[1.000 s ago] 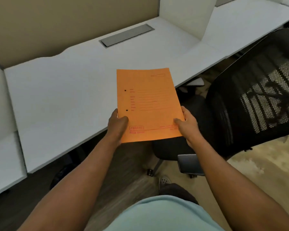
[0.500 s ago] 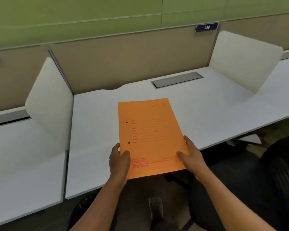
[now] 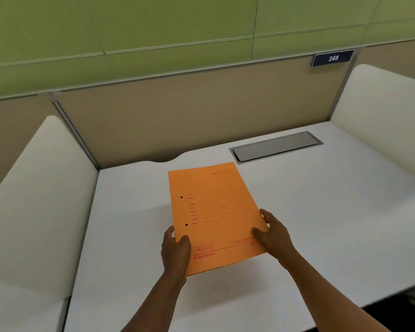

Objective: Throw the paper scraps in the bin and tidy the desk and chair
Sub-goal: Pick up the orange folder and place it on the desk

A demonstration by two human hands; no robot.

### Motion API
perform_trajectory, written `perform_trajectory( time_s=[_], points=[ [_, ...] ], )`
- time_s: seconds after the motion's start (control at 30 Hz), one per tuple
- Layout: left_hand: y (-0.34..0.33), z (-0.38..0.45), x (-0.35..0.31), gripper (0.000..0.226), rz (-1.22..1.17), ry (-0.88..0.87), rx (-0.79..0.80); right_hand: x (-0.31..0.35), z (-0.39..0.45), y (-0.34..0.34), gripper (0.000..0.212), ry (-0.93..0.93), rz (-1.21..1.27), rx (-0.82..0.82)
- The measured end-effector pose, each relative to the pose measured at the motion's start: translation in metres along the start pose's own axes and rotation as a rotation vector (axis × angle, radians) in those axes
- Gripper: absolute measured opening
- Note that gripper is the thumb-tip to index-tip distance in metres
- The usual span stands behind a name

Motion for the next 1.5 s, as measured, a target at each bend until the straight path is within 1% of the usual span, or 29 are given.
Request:
perform_trajectory(
  time_s=[0.07,0.17,0.37,0.53,0.63,0.77,0.87,0.97,1.03,1.13,1.2,1.3,1.5],
  points=[
    [-0.028,0.025,-0.010,0.047,0.022,0.014,-0.032,0.005,0.041,-0.009,0.059,-0.008,-0.007,-0.003],
    [-0.061,0.054,-0.021,0.048,0.044,0.034,-0.042,0.012,0.087,-0.023,0.056,-0.018,-0.019,0.011],
    [-0.127,0.124,-0.038,0.055,0.123,0.071,-0.030,0.022,0.174,-0.054,0.057,-0.082,-0.034,0.036],
    [-0.163,0.171,-0.045,0.058,0.215,0.084,-0.038,0.019,0.224,-0.083,0.061,-0.107,-0.075,0.078],
    [-0.177,0.195,-0.042,0.062,0.307,0.056,-0.026,0.015,0.248,-0.101,0.058,-0.106,-0.101,0.061],
    [-0.193,0.223,-0.035,0.077,0.527,-0.049,0.039,0.005,0.273,-0.127,0.053,-0.082,-0.185,0.052],
    [-0.201,0.236,-0.032,0.083,0.712,-0.187,0.077,-0.003,0.284,-0.141,0.050,-0.048,-0.237,0.043],
    [-0.206,0.241,-0.023,0.080,0.859,-0.312,0.153,-0.010,0.289,-0.151,0.052,-0.012,-0.304,0.037],
    [-0.207,0.241,-0.015,0.080,0.923,-0.393,0.184,-0.013,0.288,-0.156,0.056,0.077,-0.413,0.076],
    [-0.207,0.237,-0.003,0.086,0.990,-0.497,0.234,-0.018,0.279,-0.161,0.062,0.254,-0.615,0.164],
    [-0.206,0.235,0.003,0.091,1.000,-0.505,0.274,-0.023,0.272,-0.163,0.067,0.307,-0.694,0.198],
    [-0.199,0.229,0.007,0.095,0.994,-0.505,0.310,-0.026,0.262,-0.161,0.073,0.292,-0.700,0.209],
    [-0.168,0.206,0.008,0.086,1.070,-0.550,0.339,-0.019,0.228,-0.144,0.072,0.293,-0.625,0.159]
  ],
)
Point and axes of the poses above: each hand's wrist, its own z-axis towards the middle knuckle, its own y-axis out of the back of the hand, x = y × z, the point moved 1 cm from there along z, towards the middle knuckle, and after that the axes turned 15 degrees about -x, right-handed, at the moved point
